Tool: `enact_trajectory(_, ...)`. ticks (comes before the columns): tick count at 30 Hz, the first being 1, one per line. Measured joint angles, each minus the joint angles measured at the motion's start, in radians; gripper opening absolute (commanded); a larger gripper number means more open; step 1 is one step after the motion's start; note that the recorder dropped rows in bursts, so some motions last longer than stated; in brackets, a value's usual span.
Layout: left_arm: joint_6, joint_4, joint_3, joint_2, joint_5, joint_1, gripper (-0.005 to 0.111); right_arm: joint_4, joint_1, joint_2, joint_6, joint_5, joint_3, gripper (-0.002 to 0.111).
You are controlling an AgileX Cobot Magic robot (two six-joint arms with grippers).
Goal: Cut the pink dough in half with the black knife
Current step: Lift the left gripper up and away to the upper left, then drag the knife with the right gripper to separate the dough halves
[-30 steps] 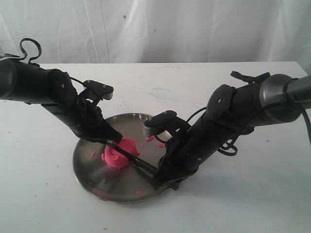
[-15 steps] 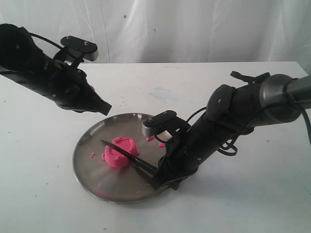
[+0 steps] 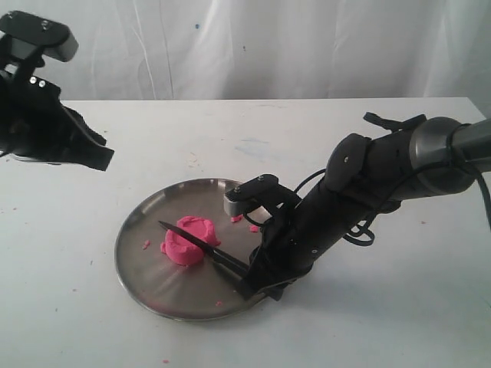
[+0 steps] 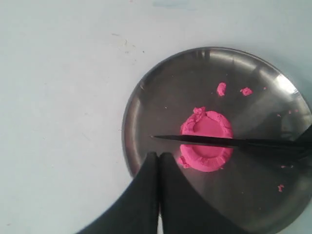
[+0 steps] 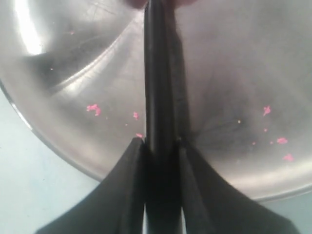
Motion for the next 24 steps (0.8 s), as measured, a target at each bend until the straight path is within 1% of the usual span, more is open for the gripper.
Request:
enact_trajectory(4,0.0,0.052,0.006,-0.059,-0.004,0.0,0.0,0.0,0.0,0.0,-0.003,-0.002,0.0,0.0)
enact_trajectory(16,-0.002,0.06,0.006,-0.071,-0.032,0.0,0.0,-0.004,0.004,-0.002,-0.003,0.008,0.0,0.0)
enact_trajectory(24,-0.002,0.06,0.006,-0.071,-0.035,0.0,0.0,-0.073,0.074,-0.019,0.014,0.002,0.0,0.0)
